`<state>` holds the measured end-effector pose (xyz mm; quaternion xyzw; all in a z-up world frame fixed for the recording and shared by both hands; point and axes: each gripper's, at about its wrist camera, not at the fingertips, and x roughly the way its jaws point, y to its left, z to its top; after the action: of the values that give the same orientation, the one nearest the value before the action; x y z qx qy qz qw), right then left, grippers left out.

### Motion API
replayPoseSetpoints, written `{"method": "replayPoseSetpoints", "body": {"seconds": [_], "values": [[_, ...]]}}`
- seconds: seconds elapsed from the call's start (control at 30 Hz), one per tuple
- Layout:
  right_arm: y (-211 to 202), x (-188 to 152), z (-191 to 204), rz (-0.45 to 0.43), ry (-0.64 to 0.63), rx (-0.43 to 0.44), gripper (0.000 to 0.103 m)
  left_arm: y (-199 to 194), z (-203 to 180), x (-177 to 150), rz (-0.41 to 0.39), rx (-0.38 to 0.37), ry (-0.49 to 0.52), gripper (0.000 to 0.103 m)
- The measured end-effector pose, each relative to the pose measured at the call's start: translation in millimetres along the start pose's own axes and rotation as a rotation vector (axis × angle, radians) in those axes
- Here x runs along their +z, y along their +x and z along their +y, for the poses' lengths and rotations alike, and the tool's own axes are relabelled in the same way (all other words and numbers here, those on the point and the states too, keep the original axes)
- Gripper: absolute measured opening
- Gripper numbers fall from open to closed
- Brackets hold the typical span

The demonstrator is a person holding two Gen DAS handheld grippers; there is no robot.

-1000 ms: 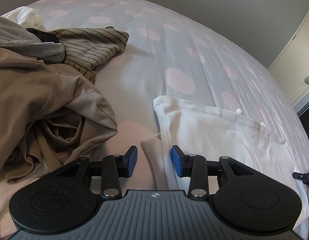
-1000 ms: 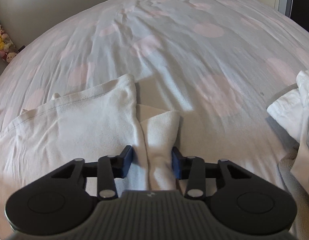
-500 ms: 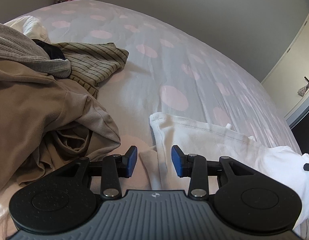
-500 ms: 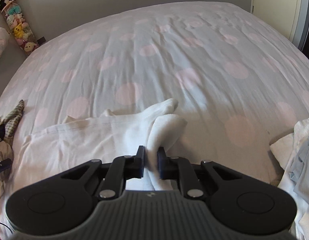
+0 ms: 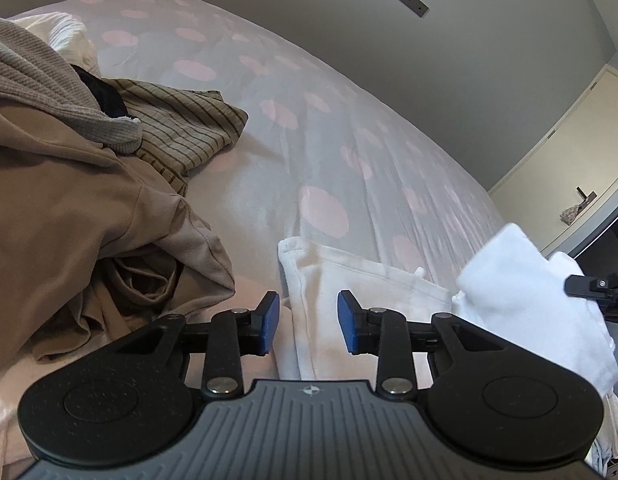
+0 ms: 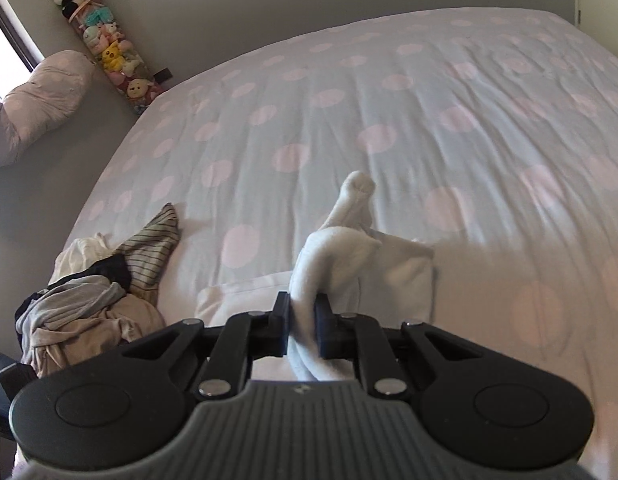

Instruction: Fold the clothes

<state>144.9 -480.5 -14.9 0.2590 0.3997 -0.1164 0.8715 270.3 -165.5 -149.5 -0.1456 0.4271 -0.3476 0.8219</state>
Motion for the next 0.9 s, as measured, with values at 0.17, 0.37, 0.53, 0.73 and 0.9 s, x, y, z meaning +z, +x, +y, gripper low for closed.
{"method": "replayPoseSetpoints", "body": {"seconds": [0.17, 0.37, 0.53, 0.73, 0.9], "values": [[50.5, -15.6, 44.7, 0.046, 0.005, 0.053, 0.014, 4.0, -3.0, -1.1, 0.016, -0.036, 0.018, 0.024], [104.7, -39.0, 74.0, 0.11, 0.039, 0.075, 0.014, 6.2, 3.5, -0.8, 0.015, -0.033, -0.002, 0.024], [125.6, -48.2, 86.0, 0.139, 0.053, 0.096, 0.014, 7.9, 8.3, -0.1, 0.013, -0.023, -0.02, 0.024], [145.7, -58.2, 95.8, 0.191, 0.032, 0.104, 0.014, 8.8, 11.7, -0.3, 0.022, 0.017, -0.029, 0.024], [156.4, -67.8, 96.8, 0.212, 0.015, 0.092, 0.014, 11.5, 12.3, -1.8, 0.046, 0.047, -0.02, 0.023]]}}
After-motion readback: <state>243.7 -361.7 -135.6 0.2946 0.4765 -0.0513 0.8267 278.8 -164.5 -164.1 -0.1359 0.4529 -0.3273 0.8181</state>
